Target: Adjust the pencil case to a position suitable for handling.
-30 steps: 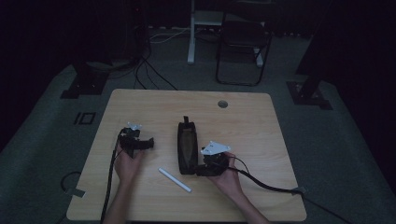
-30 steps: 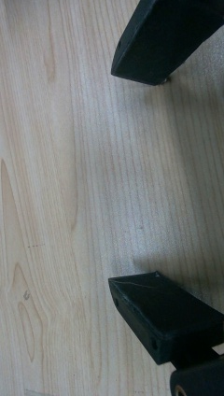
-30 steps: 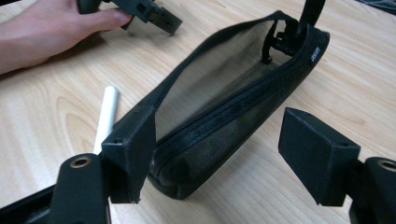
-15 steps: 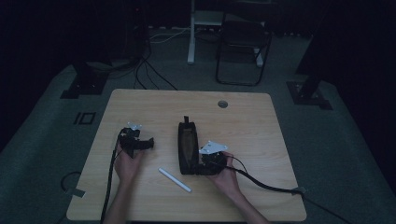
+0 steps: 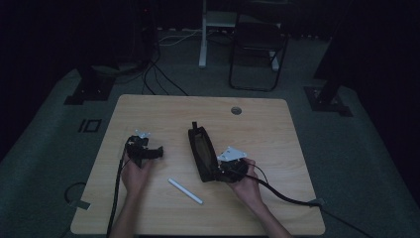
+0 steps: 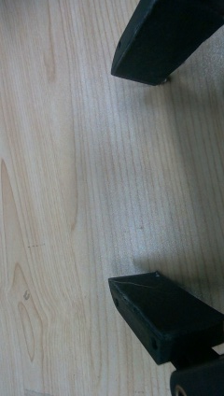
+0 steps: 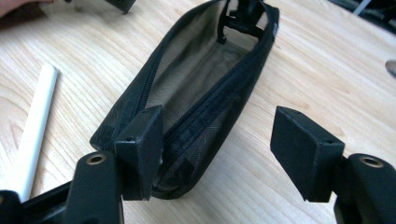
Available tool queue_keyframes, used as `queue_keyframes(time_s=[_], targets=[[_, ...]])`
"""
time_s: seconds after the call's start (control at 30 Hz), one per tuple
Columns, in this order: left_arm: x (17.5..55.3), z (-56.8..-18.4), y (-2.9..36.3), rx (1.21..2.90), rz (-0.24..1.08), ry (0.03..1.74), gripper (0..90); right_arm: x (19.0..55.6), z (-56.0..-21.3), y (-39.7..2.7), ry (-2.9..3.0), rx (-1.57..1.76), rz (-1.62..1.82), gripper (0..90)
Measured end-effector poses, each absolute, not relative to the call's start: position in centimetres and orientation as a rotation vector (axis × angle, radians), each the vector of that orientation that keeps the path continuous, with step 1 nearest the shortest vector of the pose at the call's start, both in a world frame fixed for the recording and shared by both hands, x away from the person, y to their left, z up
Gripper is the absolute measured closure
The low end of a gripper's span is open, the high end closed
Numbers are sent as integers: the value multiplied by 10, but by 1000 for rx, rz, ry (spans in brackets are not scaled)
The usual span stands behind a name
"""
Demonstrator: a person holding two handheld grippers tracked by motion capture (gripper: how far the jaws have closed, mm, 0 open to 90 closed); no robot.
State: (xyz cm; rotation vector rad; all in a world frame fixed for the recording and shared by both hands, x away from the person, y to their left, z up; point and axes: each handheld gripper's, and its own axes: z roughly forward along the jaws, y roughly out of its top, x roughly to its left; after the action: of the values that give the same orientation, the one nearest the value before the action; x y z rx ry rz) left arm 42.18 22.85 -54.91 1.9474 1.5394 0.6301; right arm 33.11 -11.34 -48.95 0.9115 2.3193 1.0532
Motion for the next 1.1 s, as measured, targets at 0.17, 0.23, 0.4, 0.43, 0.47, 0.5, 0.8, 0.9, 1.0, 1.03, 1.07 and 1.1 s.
queue_keyframes(time_s=[0.17,0.23,0.4,0.43,0.47,0.5,0.8,0.9,1.0,1.03,1.07,1.1], targets=[[422,-549,229,1948,630,1539,27,330,-487,-112,2335,886,1152,360],[422,-549,229,1947,630,1539,27,332,-488,-111,2338,900,1161,366],[422,-549,229,1947,630,1539,27,335,-496,-109,2372,905,1119,401],[422,-549,229,1947,630,1539,27,336,-497,-108,2378,899,1106,421],[422,-549,229,1947,630,1539,27,336,-498,-109,2386,893,1092,445],[422,-549,229,1947,630,1539,27,336,-498,-110,2389,891,1079,463],[422,-549,228,1958,621,1517,27,339,-498,-138,2421,909,1071,586],[422,-549,228,1960,621,1514,29,340,-500,-149,2419,913,1065,596],[421,-549,228,1956,627,1512,53,342,-500,-158,2408,933,1066,604],[421,-548,229,1956,628,1506,67,342,-500,-160,2406,942,1066,607],[421,-548,229,1956,628,1506,90,342,-500,-160,2406,942,1066,607],[419,-548,230,1952,631,1473,90,343,-500,-162,2405,940,1065,609]])
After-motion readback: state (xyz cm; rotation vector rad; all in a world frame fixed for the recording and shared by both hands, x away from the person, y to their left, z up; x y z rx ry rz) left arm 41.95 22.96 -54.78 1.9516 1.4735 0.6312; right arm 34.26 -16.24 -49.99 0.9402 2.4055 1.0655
